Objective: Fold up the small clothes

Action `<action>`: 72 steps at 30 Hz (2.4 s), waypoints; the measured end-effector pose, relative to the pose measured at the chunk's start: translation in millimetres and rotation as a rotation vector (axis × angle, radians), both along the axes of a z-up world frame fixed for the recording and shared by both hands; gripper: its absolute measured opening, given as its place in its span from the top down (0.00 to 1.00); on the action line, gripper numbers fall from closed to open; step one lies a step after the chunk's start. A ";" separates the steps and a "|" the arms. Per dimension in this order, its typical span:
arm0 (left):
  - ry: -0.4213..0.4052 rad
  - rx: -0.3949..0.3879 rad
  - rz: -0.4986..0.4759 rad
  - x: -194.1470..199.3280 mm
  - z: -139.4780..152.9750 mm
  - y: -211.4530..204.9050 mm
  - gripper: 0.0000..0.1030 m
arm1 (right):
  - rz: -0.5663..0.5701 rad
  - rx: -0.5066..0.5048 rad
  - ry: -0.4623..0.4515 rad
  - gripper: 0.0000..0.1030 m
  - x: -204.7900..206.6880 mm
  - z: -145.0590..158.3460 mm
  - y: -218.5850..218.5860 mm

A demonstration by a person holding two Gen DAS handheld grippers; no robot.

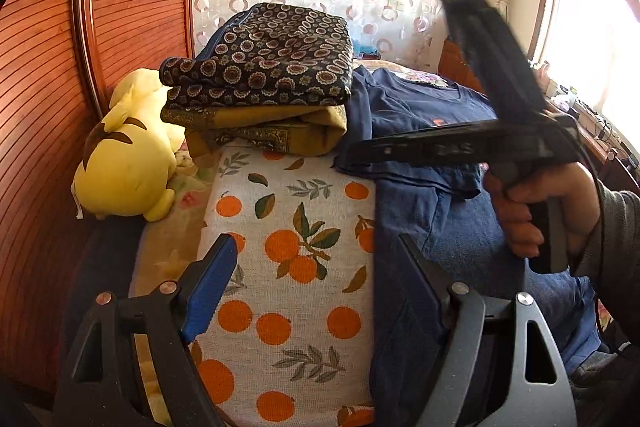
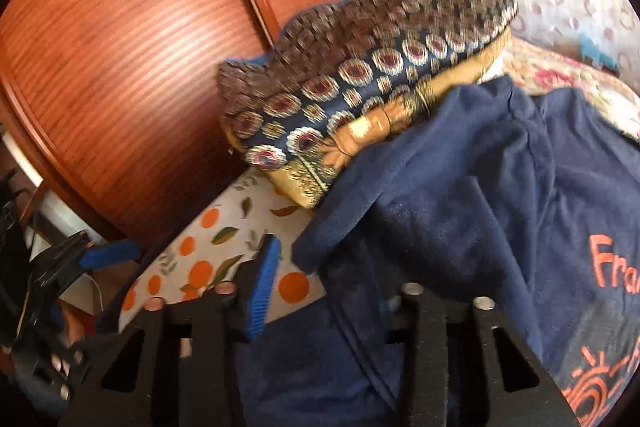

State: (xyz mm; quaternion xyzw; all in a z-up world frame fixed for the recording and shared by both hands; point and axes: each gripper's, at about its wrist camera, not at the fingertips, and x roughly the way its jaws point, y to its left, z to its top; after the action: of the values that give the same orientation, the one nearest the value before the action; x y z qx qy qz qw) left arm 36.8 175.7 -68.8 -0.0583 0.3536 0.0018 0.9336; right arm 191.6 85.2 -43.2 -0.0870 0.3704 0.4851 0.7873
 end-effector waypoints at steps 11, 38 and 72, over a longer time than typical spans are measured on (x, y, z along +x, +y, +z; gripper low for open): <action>0.021 0.002 -0.040 9.0 -7.3 -23.4 0.22 | -0.018 0.143 -0.108 0.97 4.0 56.8 -53.6; 0.082 0.070 -0.214 64.2 -5.5 -92.4 0.47 | -0.300 -0.111 -0.123 0.57 11.2 -41.0 -142.8; 0.019 0.050 -0.123 79.1 34.3 -53.7 0.40 | -0.350 -0.201 -0.181 0.32 -3.7 -41.2 -159.7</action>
State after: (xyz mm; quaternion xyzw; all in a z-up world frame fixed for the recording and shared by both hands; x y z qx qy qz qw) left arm 115.9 122.0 -34.6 -0.0130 0.3650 -0.0459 0.9298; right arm 187.9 -74.5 -84.4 -0.1426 0.3543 0.2921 0.8768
